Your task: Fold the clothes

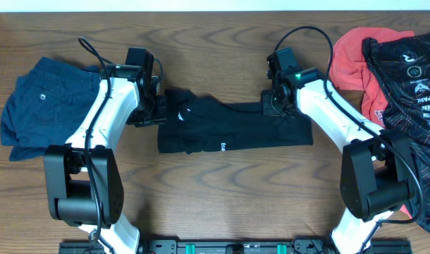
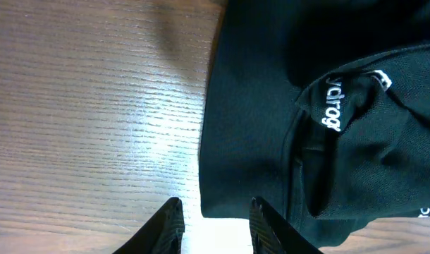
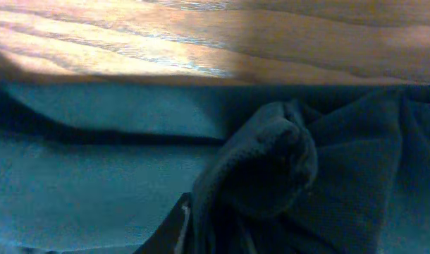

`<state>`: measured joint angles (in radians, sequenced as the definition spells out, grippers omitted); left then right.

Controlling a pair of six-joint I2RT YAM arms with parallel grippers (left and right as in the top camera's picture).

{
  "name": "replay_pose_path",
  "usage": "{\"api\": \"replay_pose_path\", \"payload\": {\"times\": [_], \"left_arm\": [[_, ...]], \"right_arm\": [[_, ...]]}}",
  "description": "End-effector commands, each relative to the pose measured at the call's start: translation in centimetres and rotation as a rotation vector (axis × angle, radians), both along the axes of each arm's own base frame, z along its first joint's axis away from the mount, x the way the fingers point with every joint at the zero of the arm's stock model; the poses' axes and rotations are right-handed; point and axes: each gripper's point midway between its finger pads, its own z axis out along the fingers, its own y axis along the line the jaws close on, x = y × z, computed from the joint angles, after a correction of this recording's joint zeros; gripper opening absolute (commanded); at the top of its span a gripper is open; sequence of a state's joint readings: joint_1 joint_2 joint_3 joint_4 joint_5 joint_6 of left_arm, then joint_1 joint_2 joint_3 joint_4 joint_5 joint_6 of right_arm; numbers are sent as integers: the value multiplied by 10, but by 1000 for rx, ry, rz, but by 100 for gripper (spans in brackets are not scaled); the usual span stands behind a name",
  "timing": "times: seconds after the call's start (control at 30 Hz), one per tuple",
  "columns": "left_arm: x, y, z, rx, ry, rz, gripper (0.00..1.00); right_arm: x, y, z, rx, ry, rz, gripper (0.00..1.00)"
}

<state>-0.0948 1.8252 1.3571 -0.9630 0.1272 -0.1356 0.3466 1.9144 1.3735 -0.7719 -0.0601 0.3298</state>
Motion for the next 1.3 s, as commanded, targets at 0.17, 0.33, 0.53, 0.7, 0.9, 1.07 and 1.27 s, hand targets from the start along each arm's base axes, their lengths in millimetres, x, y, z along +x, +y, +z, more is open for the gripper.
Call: {"api": "replay_pose_path", "payload": {"times": [0.17,0.33,0.53,0.7,0.9,1.07,1.27], "left_arm": [[-1,3,1,3,-4,18,34],[-1,3,1,3,-4,18,34],[-1,3,1,3,-4,18,34],[-1,3,1,3,-3,18,34],[-2,3,1,3,0,18,34],[-2,3,1,3,0,18,34],[-2,3,1,3,0,18,34]], "right_arm": [[10,49,19,231,-65,167,34],[18,43,35,233,-119,161,41],[13,11,34,103,-97,79,40],[4,17,20,78,-69,129,41],[-6,29,12,31,-52,126,47],[-16,37,-4,-35,-23,147,49],[-25,38,-28,-124,17,113,45]]}}
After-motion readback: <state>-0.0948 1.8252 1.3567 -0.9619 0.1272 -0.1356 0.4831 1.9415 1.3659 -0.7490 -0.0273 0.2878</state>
